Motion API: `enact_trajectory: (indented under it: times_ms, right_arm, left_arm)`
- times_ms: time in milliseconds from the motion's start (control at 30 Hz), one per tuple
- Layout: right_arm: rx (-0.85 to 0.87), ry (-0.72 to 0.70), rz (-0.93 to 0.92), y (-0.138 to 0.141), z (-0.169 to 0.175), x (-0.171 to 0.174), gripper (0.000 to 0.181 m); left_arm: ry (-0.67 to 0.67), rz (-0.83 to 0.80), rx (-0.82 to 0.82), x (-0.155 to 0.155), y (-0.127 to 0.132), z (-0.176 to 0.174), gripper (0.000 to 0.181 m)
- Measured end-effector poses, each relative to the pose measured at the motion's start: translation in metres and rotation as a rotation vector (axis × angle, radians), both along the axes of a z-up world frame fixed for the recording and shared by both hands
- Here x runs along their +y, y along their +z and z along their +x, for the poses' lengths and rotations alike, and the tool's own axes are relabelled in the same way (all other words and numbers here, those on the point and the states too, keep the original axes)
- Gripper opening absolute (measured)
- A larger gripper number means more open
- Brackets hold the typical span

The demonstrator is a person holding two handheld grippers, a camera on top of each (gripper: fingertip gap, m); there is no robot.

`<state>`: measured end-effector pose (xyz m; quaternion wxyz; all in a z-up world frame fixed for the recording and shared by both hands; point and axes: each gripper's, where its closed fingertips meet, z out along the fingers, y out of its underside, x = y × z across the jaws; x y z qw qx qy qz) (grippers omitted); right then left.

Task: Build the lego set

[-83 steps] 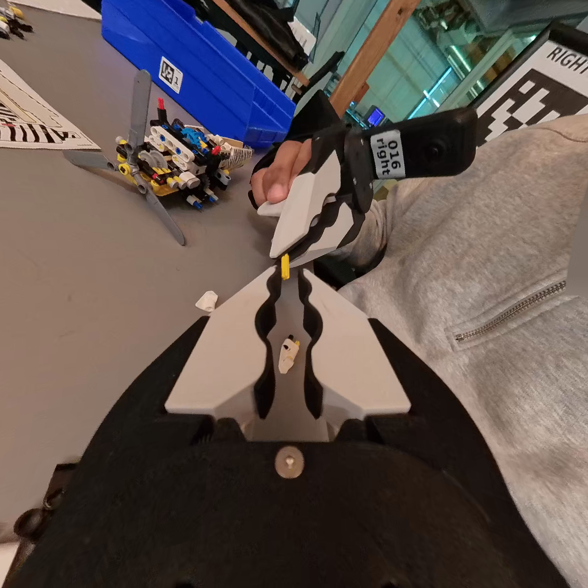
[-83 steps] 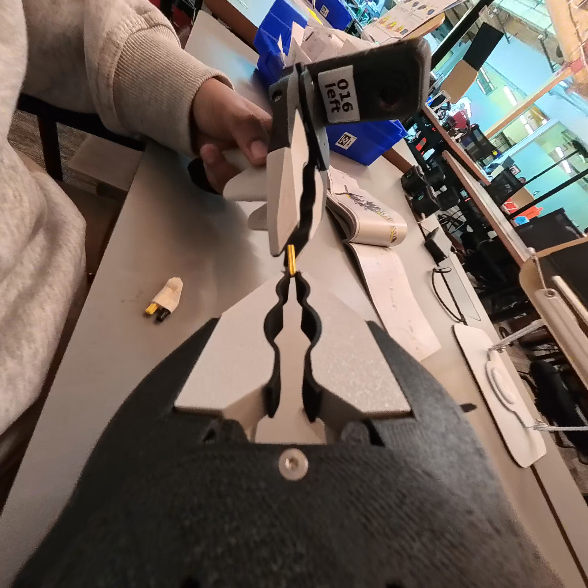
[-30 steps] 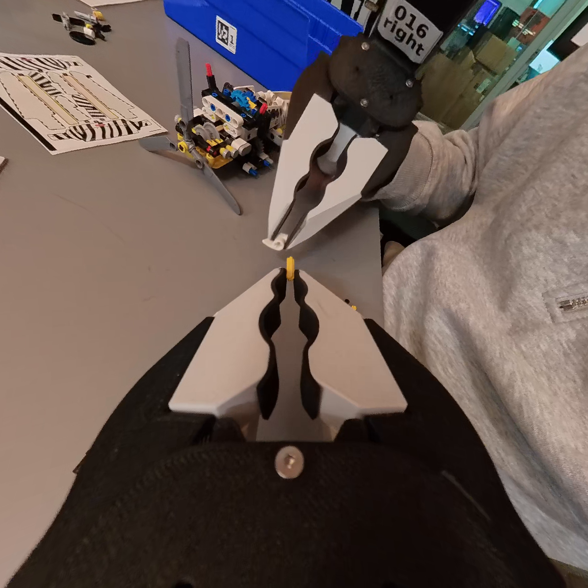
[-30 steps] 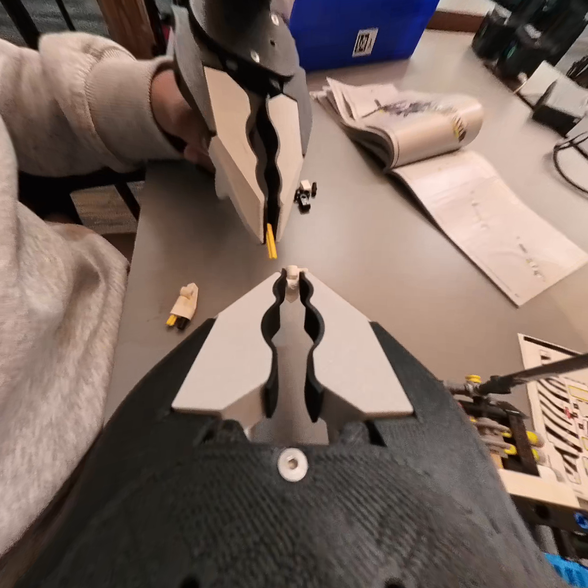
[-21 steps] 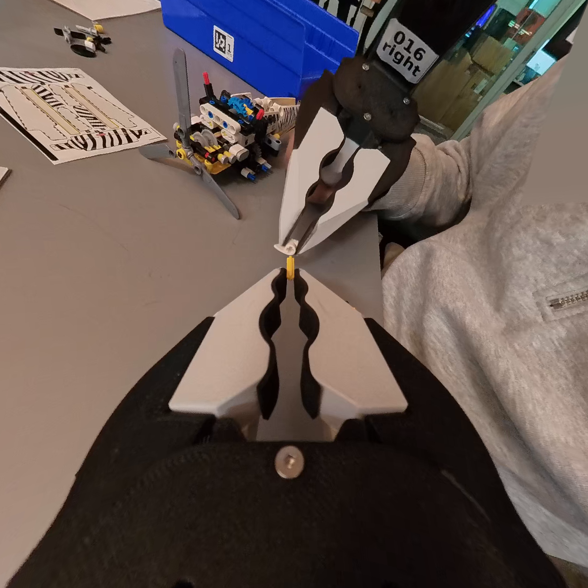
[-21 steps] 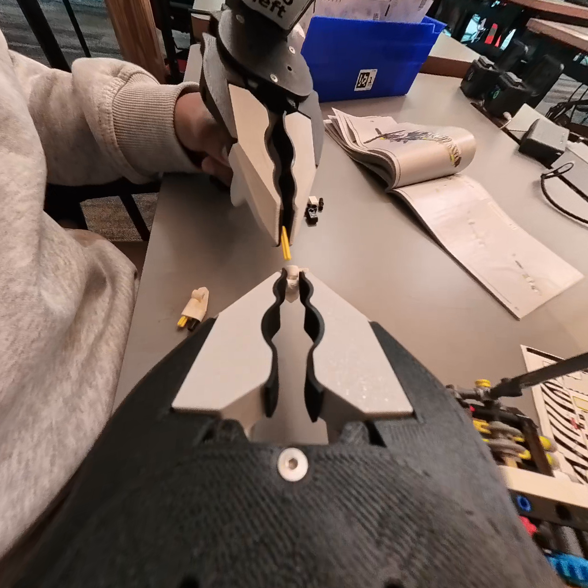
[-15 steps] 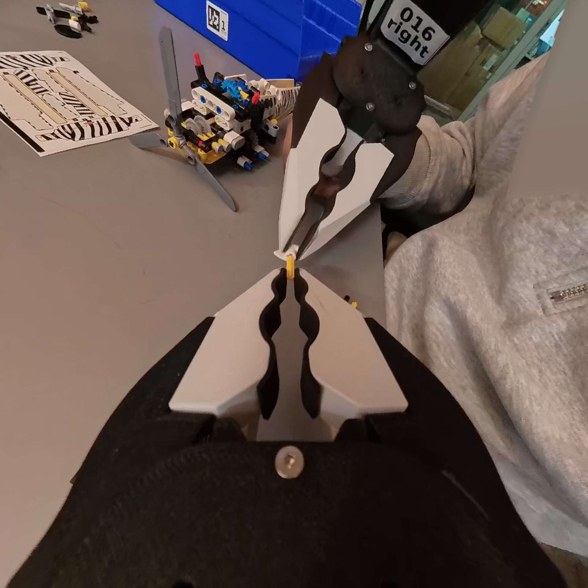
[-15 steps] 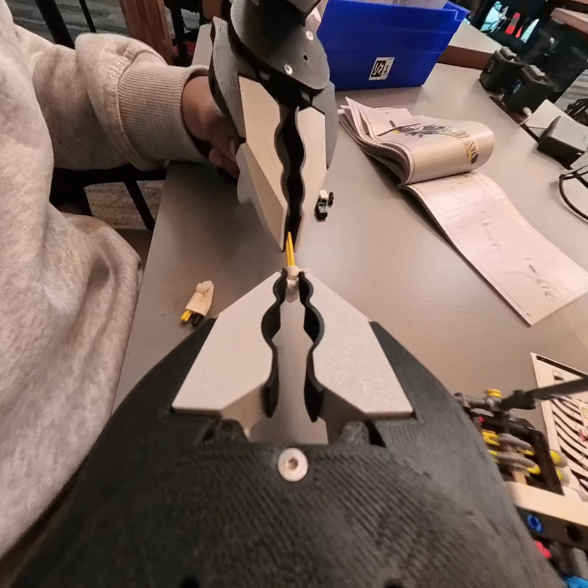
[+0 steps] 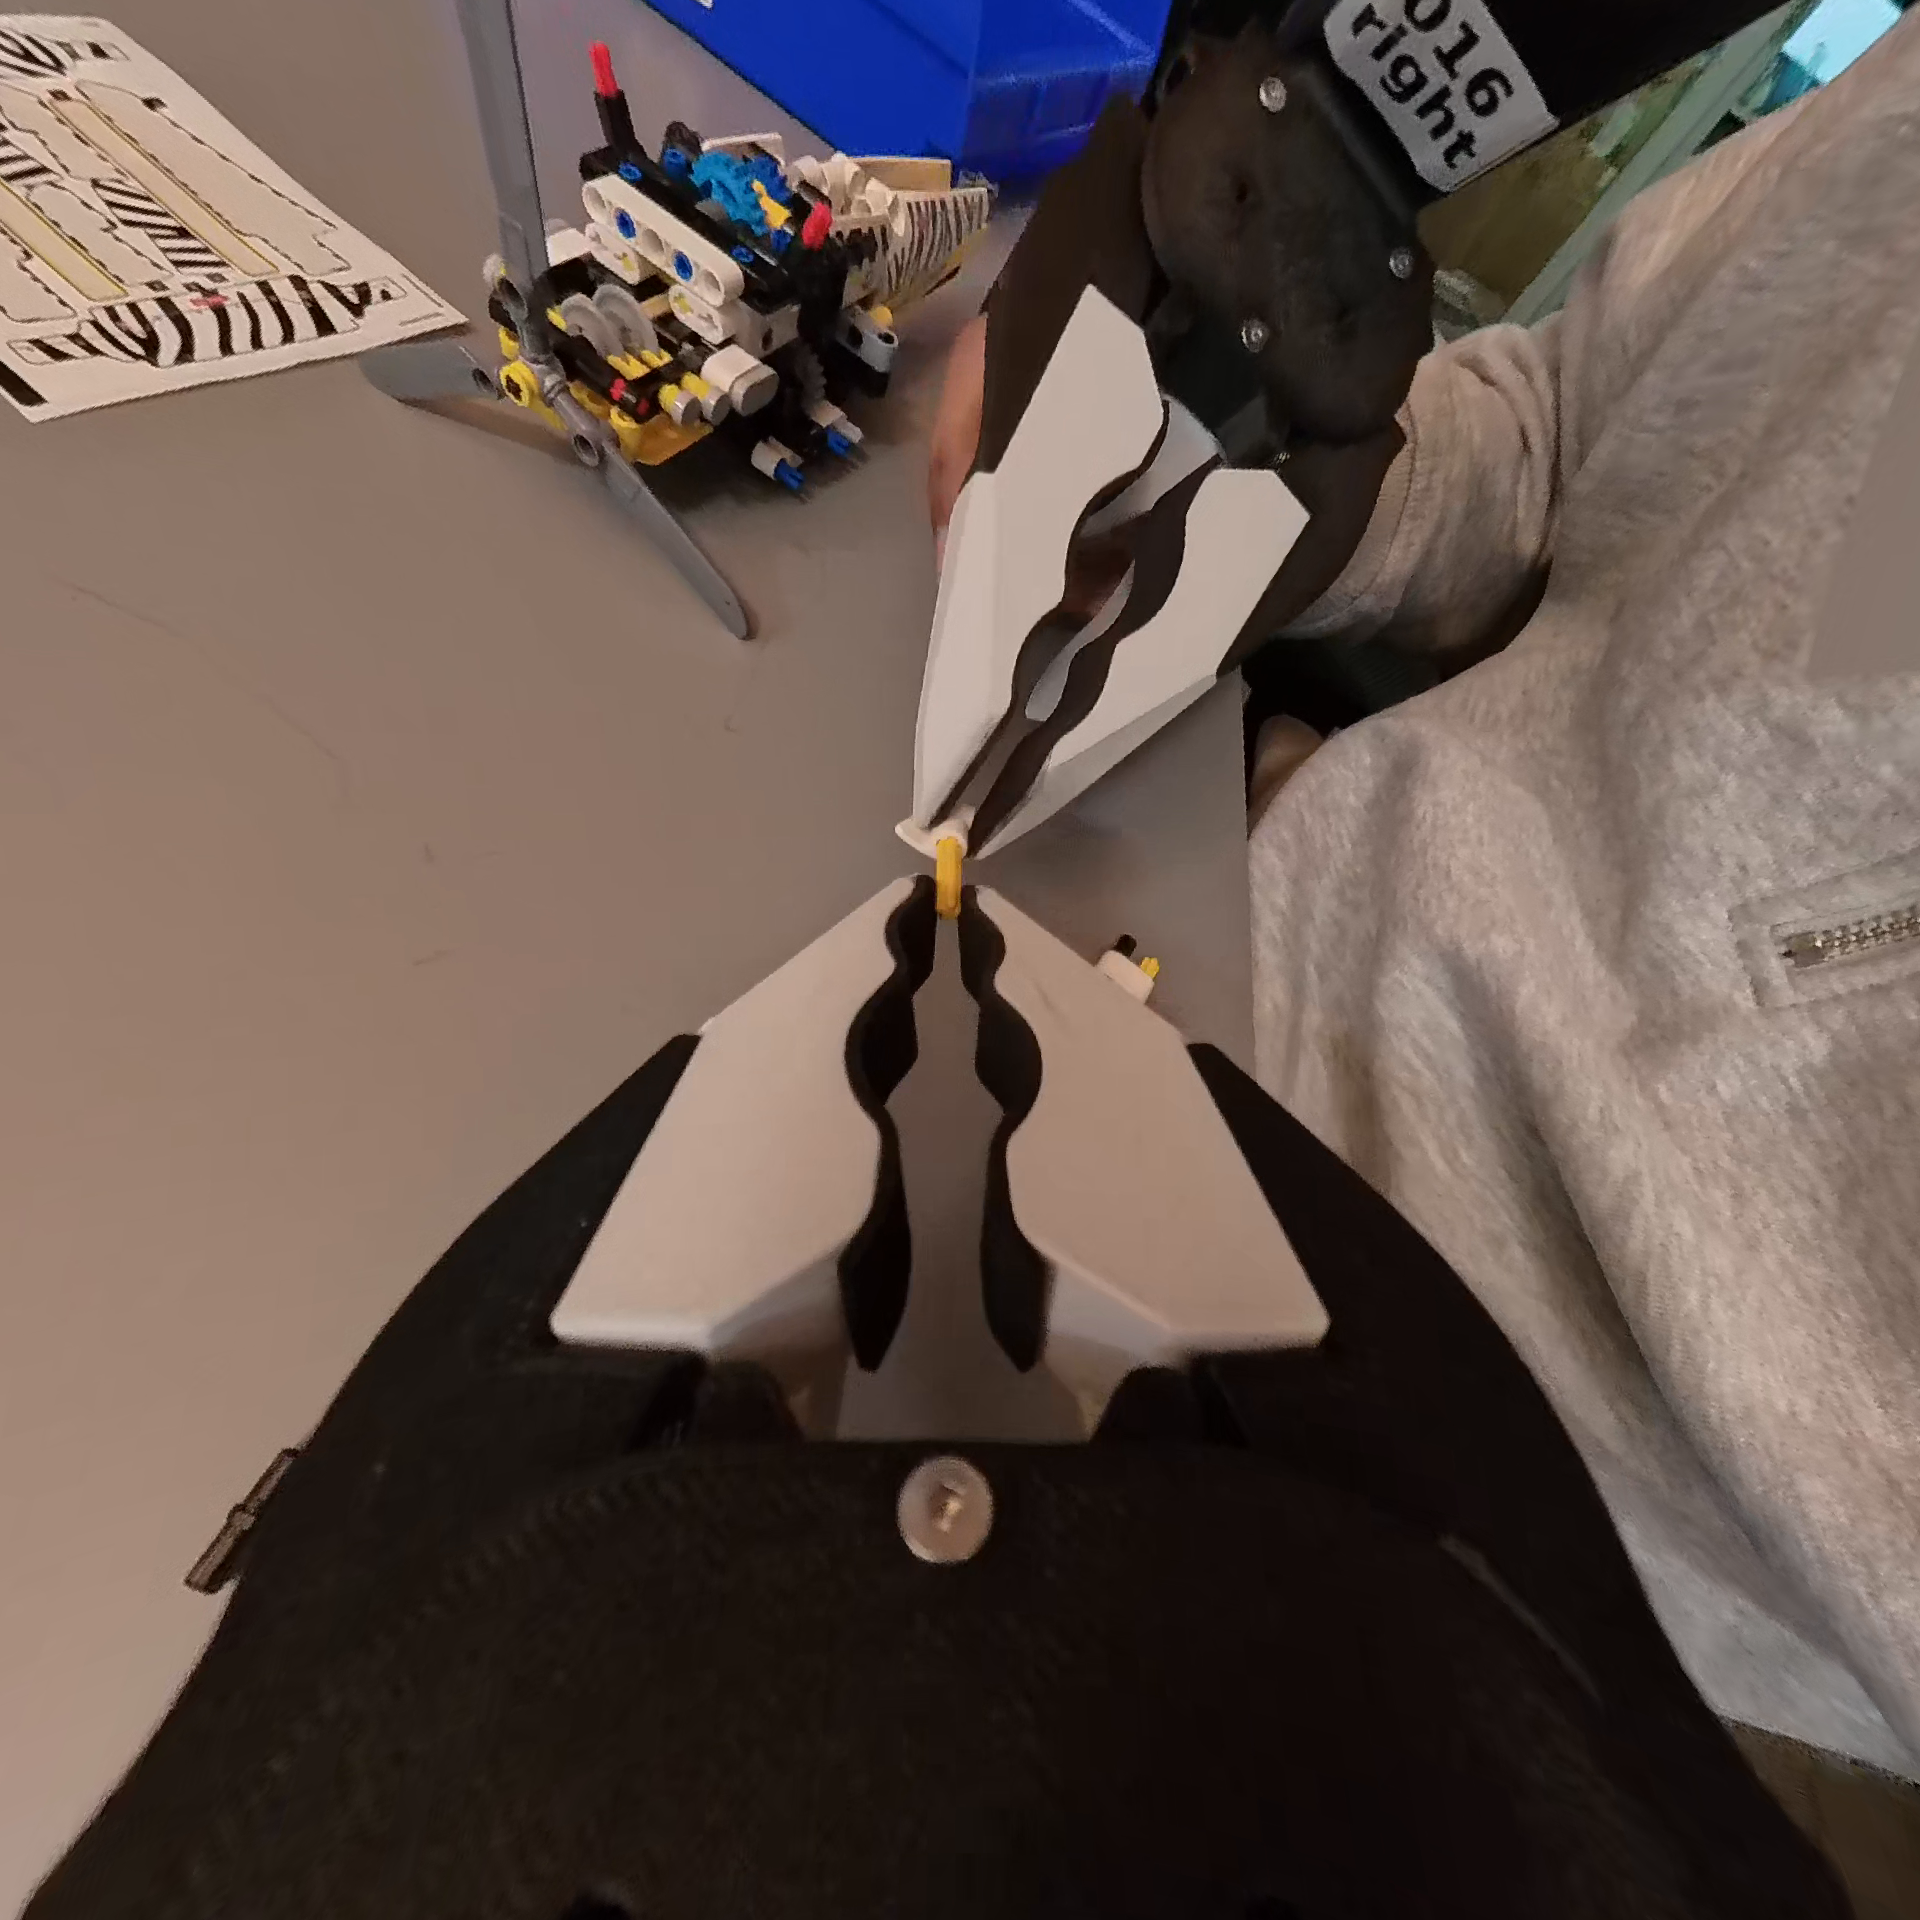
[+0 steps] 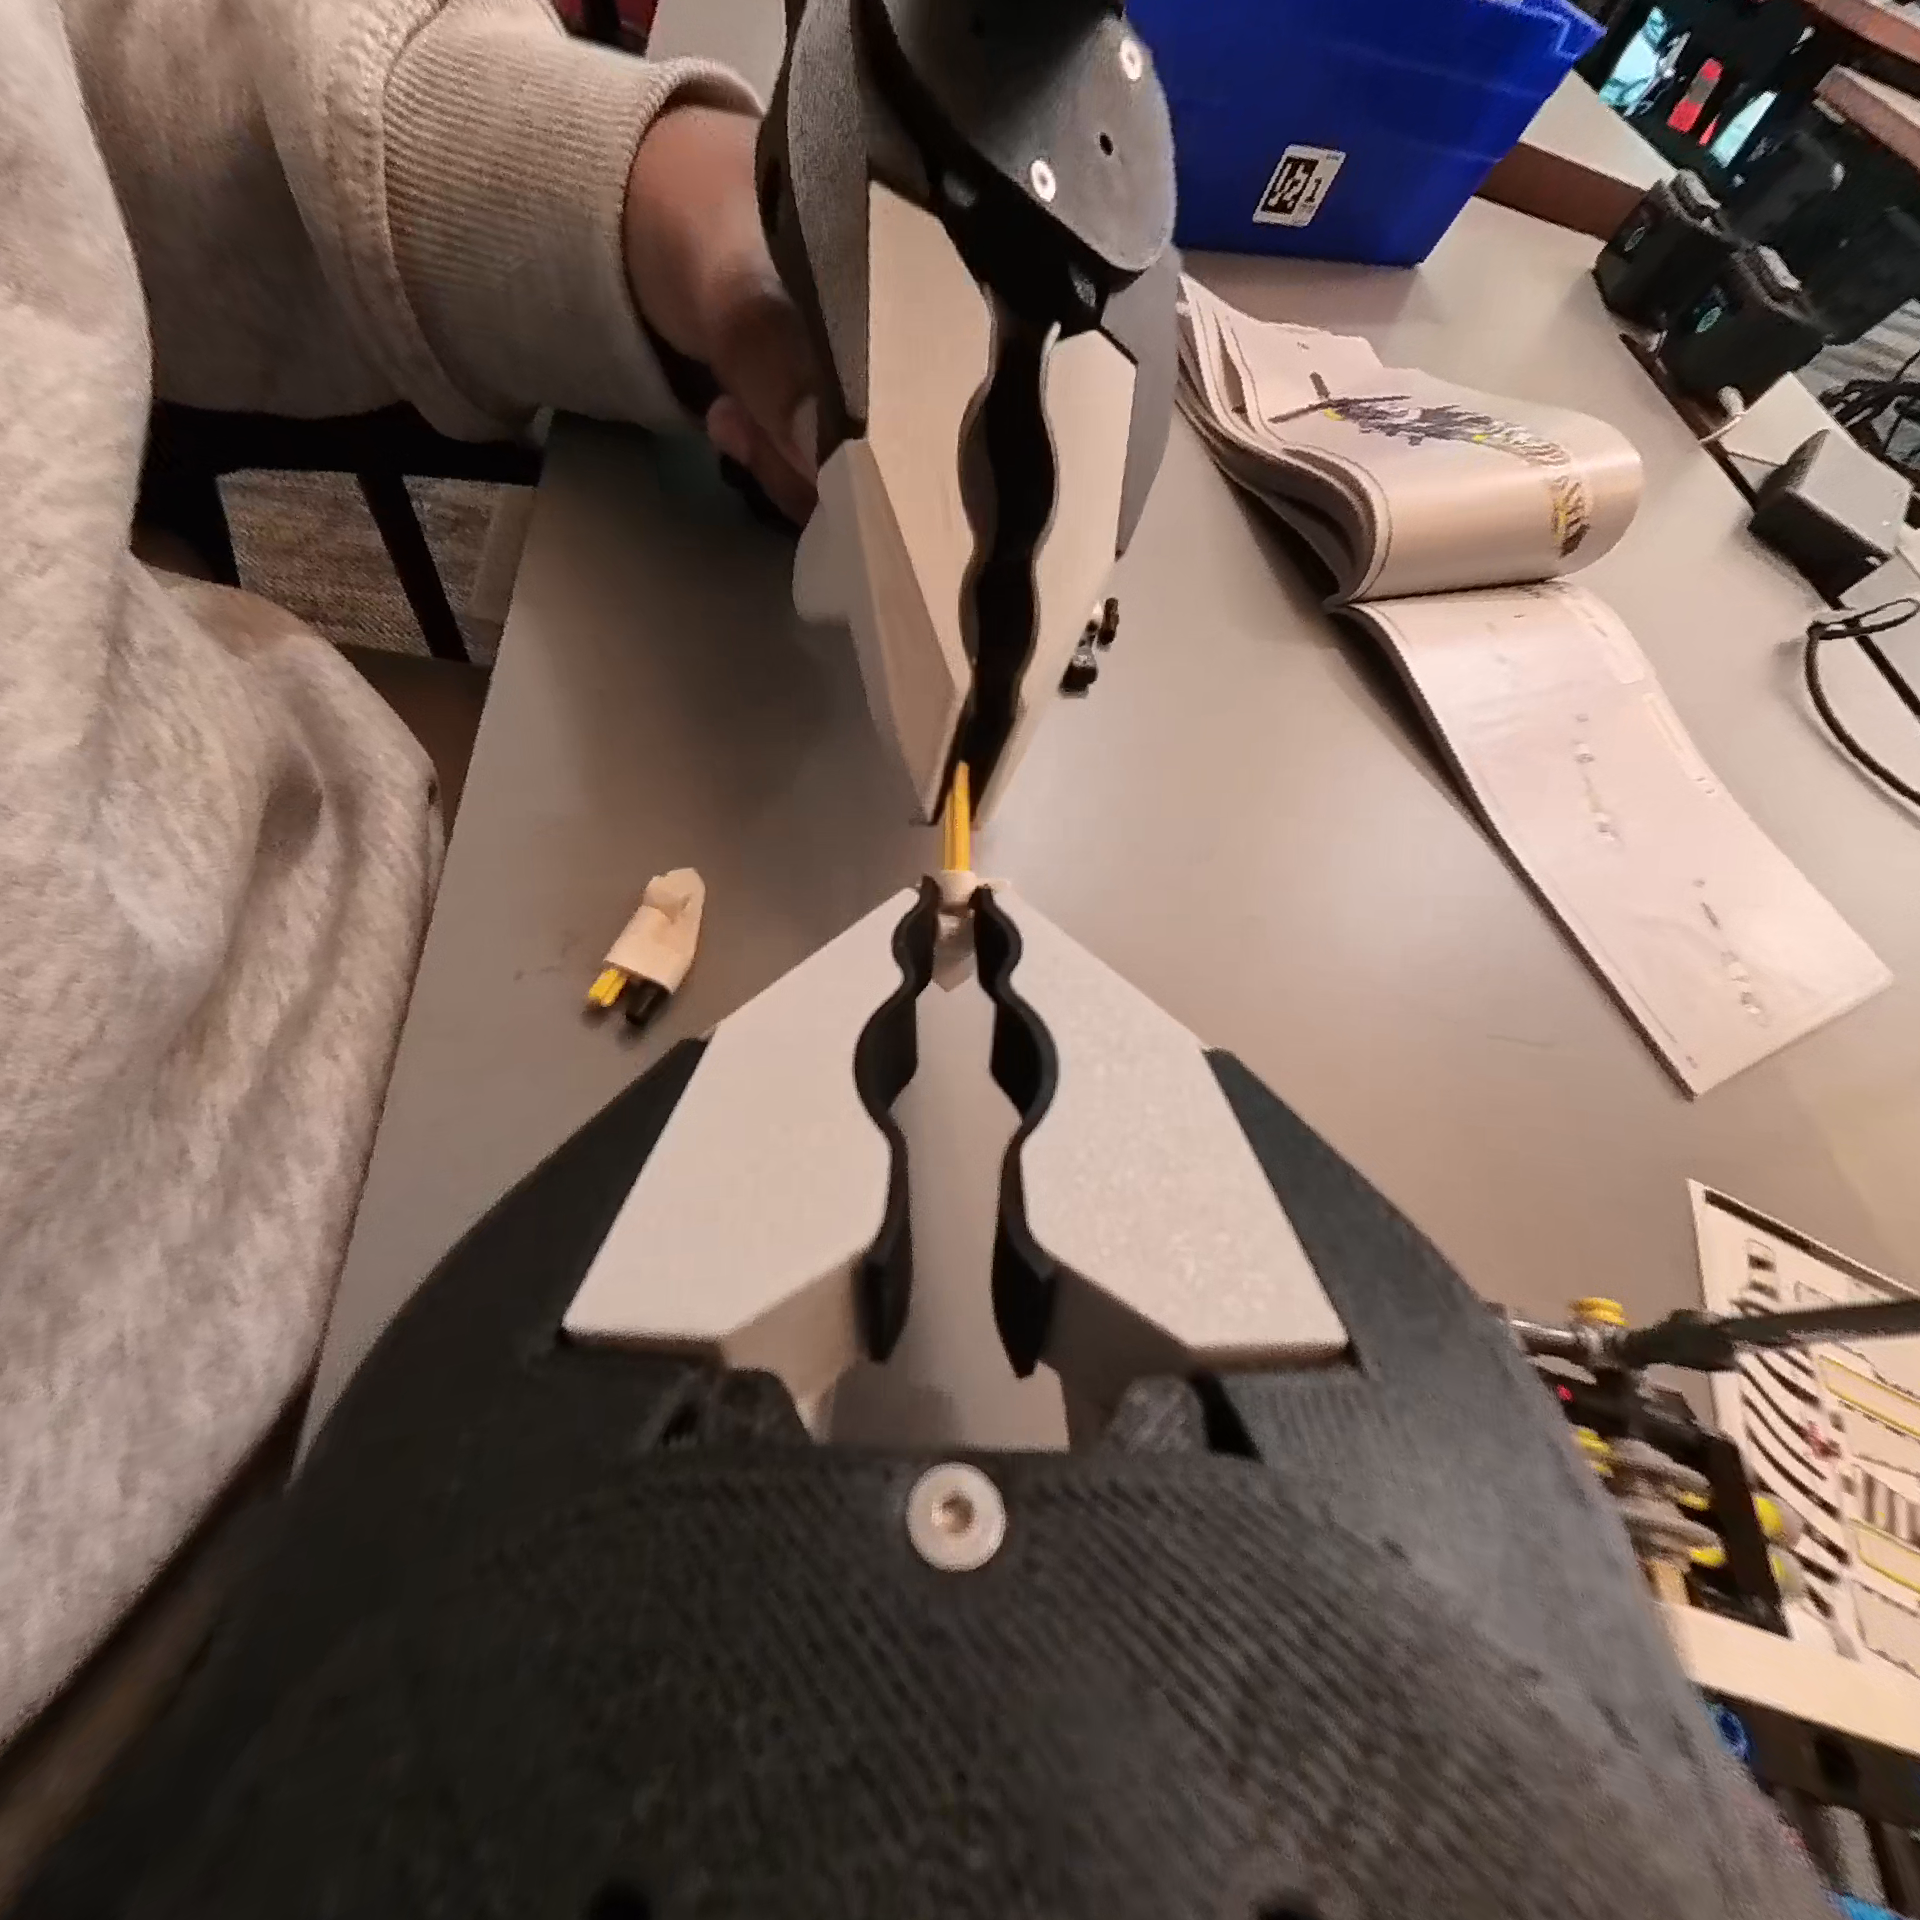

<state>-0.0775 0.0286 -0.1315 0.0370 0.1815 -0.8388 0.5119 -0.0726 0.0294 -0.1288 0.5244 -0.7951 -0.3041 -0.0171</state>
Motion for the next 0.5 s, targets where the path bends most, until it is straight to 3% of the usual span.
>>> enact_trajectory:
  times_ms: [500]
  right_arm:
    - [-0.013, 0.025, 0.035, -0.0031, 0.0024, 0.0017, 0.004]
  left_arm:
    - [-0.008, 0.009, -0.035, 0.0022, -0.0016, 0.0011, 0.0]
